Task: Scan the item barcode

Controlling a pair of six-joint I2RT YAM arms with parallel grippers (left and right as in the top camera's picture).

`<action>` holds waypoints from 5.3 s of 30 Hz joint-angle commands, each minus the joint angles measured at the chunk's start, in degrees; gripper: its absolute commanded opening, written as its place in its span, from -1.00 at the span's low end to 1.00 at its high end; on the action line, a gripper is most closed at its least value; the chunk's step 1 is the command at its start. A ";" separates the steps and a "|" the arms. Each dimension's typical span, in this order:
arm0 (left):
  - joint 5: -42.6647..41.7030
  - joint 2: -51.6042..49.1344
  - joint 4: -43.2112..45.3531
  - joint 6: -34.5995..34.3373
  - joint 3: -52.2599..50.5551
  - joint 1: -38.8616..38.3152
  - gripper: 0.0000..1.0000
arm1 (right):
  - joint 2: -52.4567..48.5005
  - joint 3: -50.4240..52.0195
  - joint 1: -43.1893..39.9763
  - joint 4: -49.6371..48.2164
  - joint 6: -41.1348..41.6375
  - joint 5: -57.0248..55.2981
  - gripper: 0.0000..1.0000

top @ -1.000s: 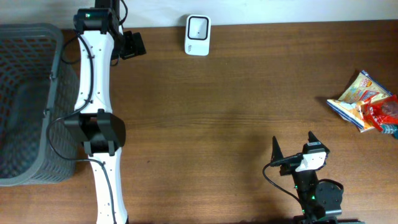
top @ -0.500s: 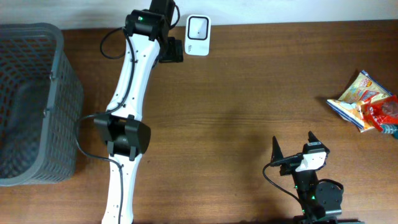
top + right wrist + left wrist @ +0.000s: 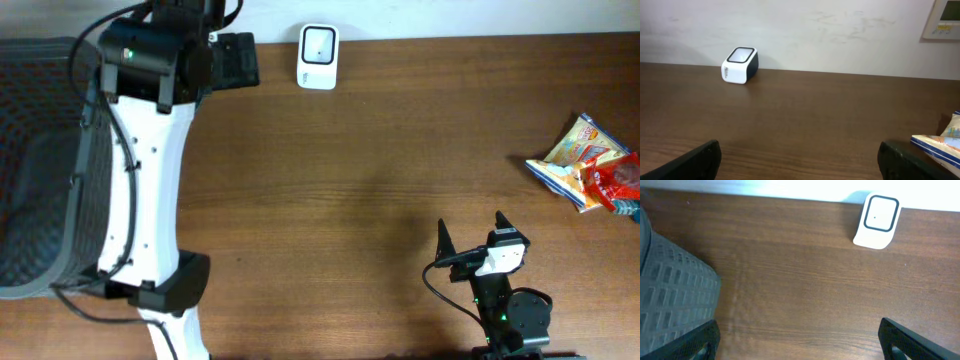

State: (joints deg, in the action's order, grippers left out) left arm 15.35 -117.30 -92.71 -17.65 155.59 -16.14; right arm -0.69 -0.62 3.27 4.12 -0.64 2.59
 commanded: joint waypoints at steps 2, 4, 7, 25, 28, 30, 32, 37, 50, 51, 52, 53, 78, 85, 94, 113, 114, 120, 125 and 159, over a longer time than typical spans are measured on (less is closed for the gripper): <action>1.14 7.91 5.40 -2.36 -13.68 -0.37 0.98 | 0.37 0.31 0.48 0.37 0.24 -0.46 0.97; 0.44 12.00 9.77 -2.51 -21.53 -0.39 0.98 | 0.37 0.31 0.48 0.37 0.24 -0.46 0.97; 0.33 19.37 17.53 -2.51 -35.32 -0.85 0.98 | 0.37 0.31 0.48 0.37 0.24 -0.46 0.97; 2.38 65.61 39.50 -2.45 -95.73 -0.94 0.98 | 0.37 0.31 0.48 0.37 0.24 -0.46 0.97; 2.47 68.50 40.79 -2.47 -100.65 -0.94 0.99 | 0.37 0.31 0.48 0.37 0.24 -0.46 0.97; 2.45 71.87 45.24 -2.47 -106.31 -0.94 0.98 | 0.37 0.31 0.48 0.37 0.24 -0.46 0.97; 2.14 75.47 51.28 -2.43 -112.59 -0.94 1.00 | 0.37 0.31 0.48 0.37 0.24 -0.46 0.97; -0.37 85.74 66.23 -0.28 -127.97 -0.94 0.98 | 0.37 0.31 0.48 0.37 0.24 -0.46 0.97; -9.92 106.62 85.42 4.83 -150.90 5.99 0.98 | 0.37 0.31 0.48 0.37 0.24 -0.46 0.97; -9.99 107.27 85.42 5.81 -151.32 6.25 0.98 | 0.37 0.31 0.48 0.37 0.24 -0.46 0.97; -9.99 107.69 85.59 5.79 -151.69 6.34 0.98 | 0.37 0.31 0.48 0.37 0.24 -0.46 0.97; -10.03 108.48 86.36 5.79 -152.65 6.58 0.98 | 0.37 0.31 0.48 0.37 0.24 -0.46 0.97; -12.11 117.02 88.04 15.28 -155.07 11.06 0.98 | 0.37 0.31 0.48 0.37 0.24 -0.46 0.97; -10.82 117.02 88.11 17.25 -155.07 11.08 0.97 | 0.37 0.31 0.48 0.37 0.24 -0.46 0.97; -8.24 117.02 88.35 17.05 -155.12 11.08 0.97 | 0.37 0.31 0.48 0.37 0.24 -0.46 0.97; -10.32 117.02 88.15 16.48 -155.12 15.67 1.00 | 0.37 0.31 0.48 0.37 0.24 -0.46 0.97; -10.64 117.02 88.11 17.55 -155.12 15.19 1.00 | 0.37 0.31 0.48 0.37 0.24 -0.48 0.97; -10.60 117.02 88.13 18.58 -155.12 14.27 1.00 | 0.37 0.31 0.48 0.37 0.24 -0.46 0.97; -10.62 117.02 88.11 18.53 -155.12 14.27 0.99 | 0.37 0.31 0.48 0.37 0.24 -0.46 0.97; -11.08 117.00 88.32 17.70 -155.10 14.27 0.97 | 0.37 0.31 0.48 0.37 0.24 -0.48 0.97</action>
State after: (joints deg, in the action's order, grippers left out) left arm 4.89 -0.80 -4.49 0.01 0.93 -1.61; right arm -0.64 -0.62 3.38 4.12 -0.43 2.57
